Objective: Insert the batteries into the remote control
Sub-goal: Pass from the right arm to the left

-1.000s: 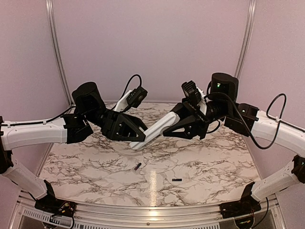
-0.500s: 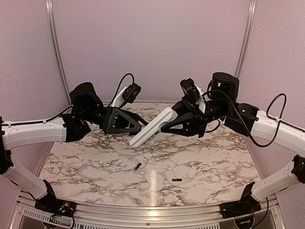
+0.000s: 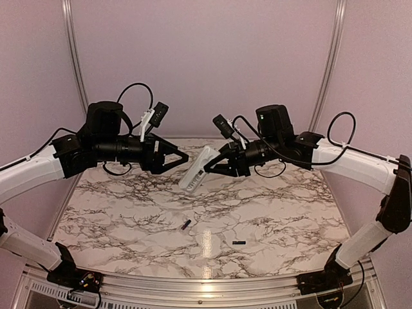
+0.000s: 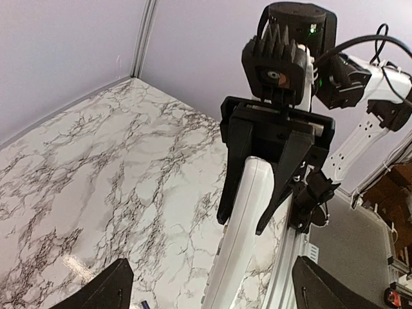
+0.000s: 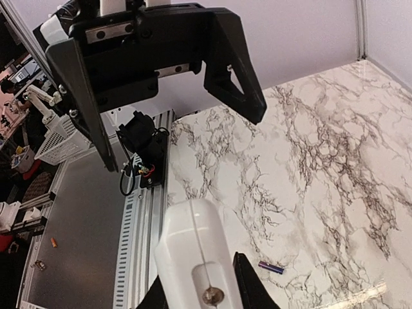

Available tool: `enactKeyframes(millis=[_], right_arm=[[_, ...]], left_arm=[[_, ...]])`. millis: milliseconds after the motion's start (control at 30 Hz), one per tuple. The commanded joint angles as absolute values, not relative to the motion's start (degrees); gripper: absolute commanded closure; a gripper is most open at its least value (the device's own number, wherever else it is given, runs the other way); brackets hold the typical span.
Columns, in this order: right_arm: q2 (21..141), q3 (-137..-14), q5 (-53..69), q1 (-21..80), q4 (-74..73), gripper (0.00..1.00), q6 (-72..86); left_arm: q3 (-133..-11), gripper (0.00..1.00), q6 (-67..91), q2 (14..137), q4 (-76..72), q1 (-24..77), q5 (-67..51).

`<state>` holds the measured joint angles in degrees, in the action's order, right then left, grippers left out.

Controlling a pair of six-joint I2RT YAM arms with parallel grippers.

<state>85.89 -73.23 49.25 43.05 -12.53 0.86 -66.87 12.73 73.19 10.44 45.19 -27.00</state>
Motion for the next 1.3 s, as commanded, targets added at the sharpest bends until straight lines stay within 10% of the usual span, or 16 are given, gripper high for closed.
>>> enactKeyframes(millis=[0,600,800,1033,1267], right_arm=[[88.09,-76.33,47.82,42.80,-17.53,1.00,4.28],[92.11,-76.66,57.96,42.67,-14.92,1.00,8.69],[92.20,-77.19,57.72,42.54,-15.48,0.98,8.34],[89.68,-71.74,59.84,40.69,-2.26,0.43,16.54],[89.08,-67.30,58.71,40.69,14.23,0.41,24.98]], left_arm=[[-64.77,0.12,2.54,74.51,22.36,48.21,-20.32],[-62.73,0.39,8.25,80.35,13.46,49.67,-30.10],[-62.04,0.67,11.87,82.09,9.53,49.66,-34.92],[-56.27,0.82,20.05,79.22,-4.59,49.66,-37.78],[-49.23,0.84,33.82,78.64,-27.24,49.59,-37.57]])
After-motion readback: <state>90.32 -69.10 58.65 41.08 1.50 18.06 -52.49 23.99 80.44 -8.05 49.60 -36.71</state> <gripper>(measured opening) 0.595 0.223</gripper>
